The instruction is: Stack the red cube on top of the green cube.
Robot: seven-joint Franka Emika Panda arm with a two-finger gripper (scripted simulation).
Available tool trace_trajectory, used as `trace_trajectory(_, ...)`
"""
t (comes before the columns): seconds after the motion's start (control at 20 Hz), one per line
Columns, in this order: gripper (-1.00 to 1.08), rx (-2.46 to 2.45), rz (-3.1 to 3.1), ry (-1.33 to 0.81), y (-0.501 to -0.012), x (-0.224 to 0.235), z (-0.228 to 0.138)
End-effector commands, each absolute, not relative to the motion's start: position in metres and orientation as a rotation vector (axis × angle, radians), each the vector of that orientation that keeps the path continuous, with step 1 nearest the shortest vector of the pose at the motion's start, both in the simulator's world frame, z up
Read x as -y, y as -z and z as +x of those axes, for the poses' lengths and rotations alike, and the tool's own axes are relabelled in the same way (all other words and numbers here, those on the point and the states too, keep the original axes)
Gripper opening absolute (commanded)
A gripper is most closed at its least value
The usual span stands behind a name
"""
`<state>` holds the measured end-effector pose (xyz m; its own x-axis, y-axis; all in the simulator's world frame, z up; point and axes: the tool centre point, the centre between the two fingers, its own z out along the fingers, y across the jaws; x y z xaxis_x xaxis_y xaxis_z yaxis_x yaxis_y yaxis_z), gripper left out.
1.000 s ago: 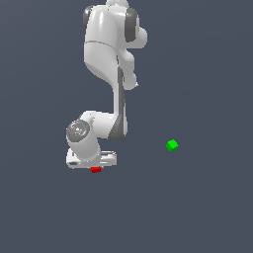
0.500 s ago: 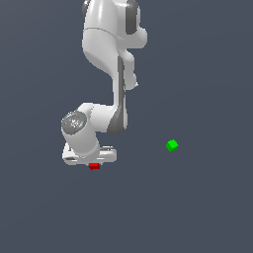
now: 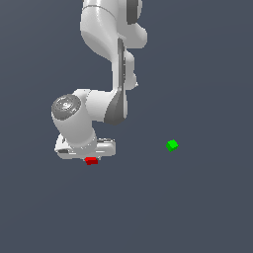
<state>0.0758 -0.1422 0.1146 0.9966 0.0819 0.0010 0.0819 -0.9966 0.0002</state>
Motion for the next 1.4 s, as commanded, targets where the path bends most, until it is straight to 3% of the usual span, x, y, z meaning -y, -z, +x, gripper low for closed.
trace_trajectory(0.0, -1.0, -0.129, 3.139, 0.0, -0.12, 0.142, 0.076)
trace_trajectory(0.7, -1.0, -0.129, 3.139, -0.001, -0.115, 0.113, 0.067)
trace_trajectory(1.35, -1.0, -0.13, 3.139, -0.001, -0.094, -0.019, 0.024)
